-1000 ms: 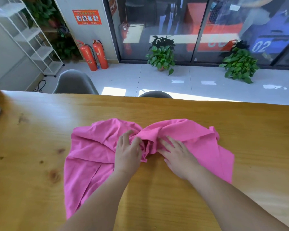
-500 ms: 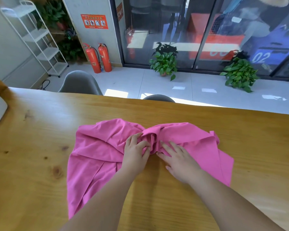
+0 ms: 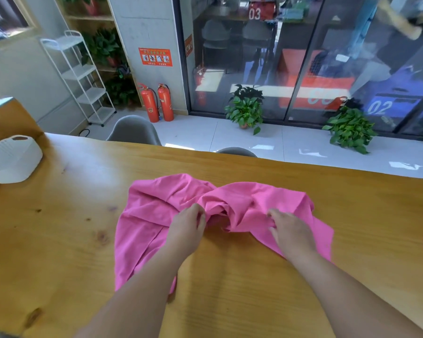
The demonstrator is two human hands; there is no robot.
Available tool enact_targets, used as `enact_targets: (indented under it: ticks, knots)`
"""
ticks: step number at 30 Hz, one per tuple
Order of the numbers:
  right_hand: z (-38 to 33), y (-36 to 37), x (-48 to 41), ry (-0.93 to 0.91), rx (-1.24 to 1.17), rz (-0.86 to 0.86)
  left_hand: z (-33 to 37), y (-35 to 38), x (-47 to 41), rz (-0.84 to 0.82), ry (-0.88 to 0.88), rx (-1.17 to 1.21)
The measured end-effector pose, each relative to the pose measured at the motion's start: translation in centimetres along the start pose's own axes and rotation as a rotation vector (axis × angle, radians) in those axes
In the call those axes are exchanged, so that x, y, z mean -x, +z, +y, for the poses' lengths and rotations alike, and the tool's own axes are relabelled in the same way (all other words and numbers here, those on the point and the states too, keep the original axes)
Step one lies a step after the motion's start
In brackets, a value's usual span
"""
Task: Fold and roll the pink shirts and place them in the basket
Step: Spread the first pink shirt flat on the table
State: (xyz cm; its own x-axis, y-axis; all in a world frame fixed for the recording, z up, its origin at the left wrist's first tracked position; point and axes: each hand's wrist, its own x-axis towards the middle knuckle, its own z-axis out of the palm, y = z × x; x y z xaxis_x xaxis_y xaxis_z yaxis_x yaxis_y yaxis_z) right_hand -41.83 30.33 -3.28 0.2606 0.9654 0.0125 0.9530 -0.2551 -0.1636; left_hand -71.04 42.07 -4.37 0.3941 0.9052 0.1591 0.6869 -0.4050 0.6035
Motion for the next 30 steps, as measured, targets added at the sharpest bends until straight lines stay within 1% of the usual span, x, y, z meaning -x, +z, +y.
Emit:
enact_targets:
  ticks: [2,5,7,8,11,12,13,16,19,22,25,27,28,30]
  knots:
    - [1.9,-0.4,1.8,0.047,0.021,-0.1,0.0,0.0,1.5,-0.046,0.039,-0.115]
    - [4.7,-0.5,5.2,0.035,0.092,-0.231,-0.2,0.7,4.5,-0.213,0.071,-0.329]
    - [6.2,-0.2,7.9,0.021,0.139,-0.282,0.2,1.5,6.7,-0.305,0.071,-0.442]
    - [6.7,0.0,9.2,0.018,0.124,-0.286,0.5,2.0,7.7,-0.313,0.076,-0.467]
    - [7.9,0.6,13.5,-0.008,0.1,-0.321,3.8,3.7,10.5,-0.252,0.162,-0.485]
    - [8.5,0.9,15.2,-0.018,0.094,-0.344,5.6,4.4,11.5,-0.261,0.199,-0.478]
    - [9.0,1.1,17.0,-0.025,0.075,-0.368,7.4,5.3,12.6,-0.312,0.231,-0.46]
    - [10.4,1.6,22.3,-0.074,0.054,-0.43,12.0,8.2,16.0,-0.565,0.274,-0.427]
    - [11.4,1.4,26.3,-0.148,0.143,-0.476,14.1,11.4,20.0,-0.733,0.221,-0.476]
    - [12.7,1.4,29.2,-0.158,0.141,-0.485,15.7,13.2,23.4,-0.749,0.188,-0.522]
    - [14.1,1.8,31.3,-0.152,0.14,-0.445,17.6,13.4,25.6,-0.771,0.252,-0.574]
    - [14.6,1.9,32.1,-0.114,0.094,-0.384,18.9,13.2,26.4,-0.803,0.226,-0.517]
    - [14.8,2.1,32.3,-0.109,0.068,-0.385,19.4,13.2,26.8,-0.815,0.212,-0.482]
    - [14.8,2.5,32.6,-0.116,0.03,-0.446,20.2,13.4,27.6,-0.83,0.219,-0.454]
